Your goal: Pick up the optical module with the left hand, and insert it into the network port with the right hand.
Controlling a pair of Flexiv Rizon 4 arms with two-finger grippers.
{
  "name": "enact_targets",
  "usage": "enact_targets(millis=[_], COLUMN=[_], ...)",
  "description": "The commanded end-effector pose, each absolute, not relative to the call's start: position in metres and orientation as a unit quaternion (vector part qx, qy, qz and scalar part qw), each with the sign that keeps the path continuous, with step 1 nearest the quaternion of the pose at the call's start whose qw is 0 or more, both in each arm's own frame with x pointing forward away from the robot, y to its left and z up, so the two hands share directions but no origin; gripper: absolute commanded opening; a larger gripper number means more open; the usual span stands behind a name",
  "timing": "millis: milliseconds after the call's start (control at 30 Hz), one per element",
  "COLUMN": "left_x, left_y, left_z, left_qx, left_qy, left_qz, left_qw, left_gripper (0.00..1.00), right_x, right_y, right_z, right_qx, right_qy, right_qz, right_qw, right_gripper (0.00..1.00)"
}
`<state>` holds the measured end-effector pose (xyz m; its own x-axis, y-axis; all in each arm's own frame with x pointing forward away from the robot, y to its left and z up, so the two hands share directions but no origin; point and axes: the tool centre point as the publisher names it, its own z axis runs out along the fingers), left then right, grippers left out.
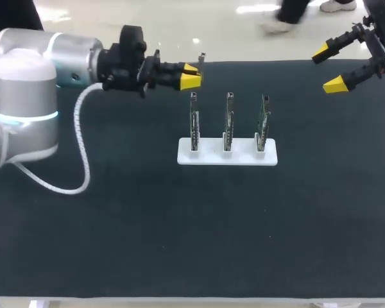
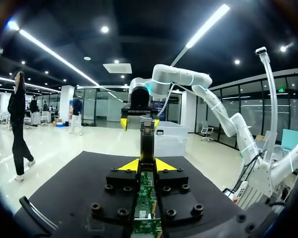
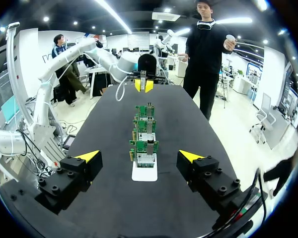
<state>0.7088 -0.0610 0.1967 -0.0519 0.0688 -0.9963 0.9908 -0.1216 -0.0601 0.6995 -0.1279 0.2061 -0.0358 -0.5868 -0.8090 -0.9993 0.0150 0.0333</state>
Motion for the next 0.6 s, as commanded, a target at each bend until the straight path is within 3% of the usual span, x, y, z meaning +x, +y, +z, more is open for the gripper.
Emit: enact_targets(millis=[33,600], left_x=[0.705,0.697], left_y=[-0.071,-0.088], left_z=[0.194,0.189], left_qx=[0.44,0.49], left_qy=[0.59,0.535], left_qz=[-0.415,-0.456], left_qw=[0.534,0.516], left_gripper=[0.0,0.0], right_x=[0.7,0.7], right_y=[-0.128,-0.128], right_z=[0.206,0.206], right_qx=[-0.62,-0.62], right_qy=[0.64,0.64], right_qz=[0.329,0.329], right_qw=[0.313,0.313], right_gripper=[1.0,1.0])
